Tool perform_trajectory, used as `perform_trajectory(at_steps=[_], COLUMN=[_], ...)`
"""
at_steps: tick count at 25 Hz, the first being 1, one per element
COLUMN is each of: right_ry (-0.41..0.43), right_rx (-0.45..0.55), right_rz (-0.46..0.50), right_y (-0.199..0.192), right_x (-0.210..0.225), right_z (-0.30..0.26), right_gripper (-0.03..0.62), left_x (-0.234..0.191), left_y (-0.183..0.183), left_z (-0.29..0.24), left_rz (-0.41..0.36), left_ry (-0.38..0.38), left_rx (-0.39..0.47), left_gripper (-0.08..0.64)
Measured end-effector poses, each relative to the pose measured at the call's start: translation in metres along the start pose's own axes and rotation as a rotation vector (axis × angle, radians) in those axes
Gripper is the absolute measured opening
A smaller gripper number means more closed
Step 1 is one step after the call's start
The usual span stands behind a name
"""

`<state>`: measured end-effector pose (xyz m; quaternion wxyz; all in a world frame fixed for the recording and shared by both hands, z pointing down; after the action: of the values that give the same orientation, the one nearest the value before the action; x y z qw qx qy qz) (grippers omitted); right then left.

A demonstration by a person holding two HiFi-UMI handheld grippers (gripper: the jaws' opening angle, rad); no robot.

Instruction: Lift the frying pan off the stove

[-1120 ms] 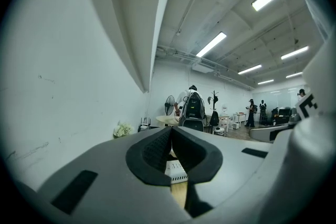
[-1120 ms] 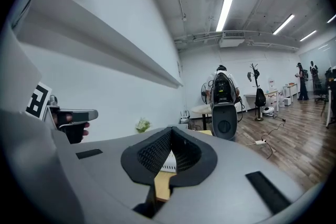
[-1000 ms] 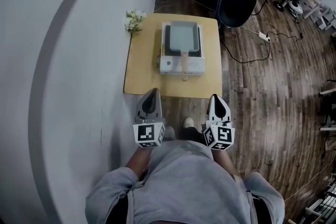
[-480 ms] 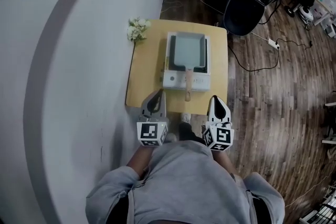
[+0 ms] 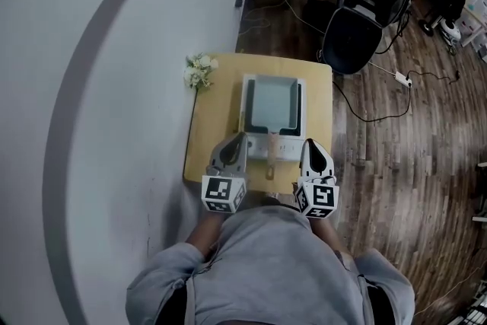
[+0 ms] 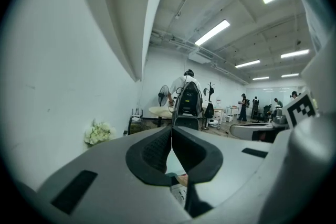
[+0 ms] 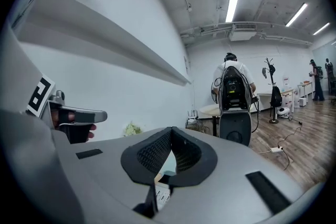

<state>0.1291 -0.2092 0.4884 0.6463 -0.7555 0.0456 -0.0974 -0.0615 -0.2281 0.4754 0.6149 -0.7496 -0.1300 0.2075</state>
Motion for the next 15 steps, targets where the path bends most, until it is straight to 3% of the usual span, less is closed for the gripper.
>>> perform_trajectory(at_steps=[4,7,11,15], right_ry=[0.04,0.068,0.111,0.182], right_rx=[-0.065,-0.09,-0.144,-0.234], right_rz=[-0.031,-0.045,-0.087,-0.167], right_y=[-0.015,-0.018,-0.03,-0.052], right_x=[-0.001,-0.002,-0.004,-0.011], right_z=[-0.017,-0.023,-0.029,-0.033], right_gripper=[0.0,0.006,0.051,0.091], left_x=[0.004,0.007,0.008,0.007], left_y=[-0.022,-0.031,-0.042,-0.058], left_z=[-0.017,-0.023,-0.031,-0.038], left_rz=[0.074,0.146,0.248,0.403], left_ry=[-0.073,-0.113,-0.162,-0.219], left_rx=[-0.1,-0.145,-0.189,-0.233], left_gripper=[0.016,0.095,0.125,0.153])
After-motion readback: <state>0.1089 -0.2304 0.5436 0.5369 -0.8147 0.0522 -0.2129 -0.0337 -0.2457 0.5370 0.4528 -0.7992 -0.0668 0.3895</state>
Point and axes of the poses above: the fingertips, and each gripper's own axes: z backward along the fingers, x to its right, y out of its top, the point moved 2 cm from there along z, backward along the fingers, and after that the axes turned 1 degree about x, right-handed, at the moved point
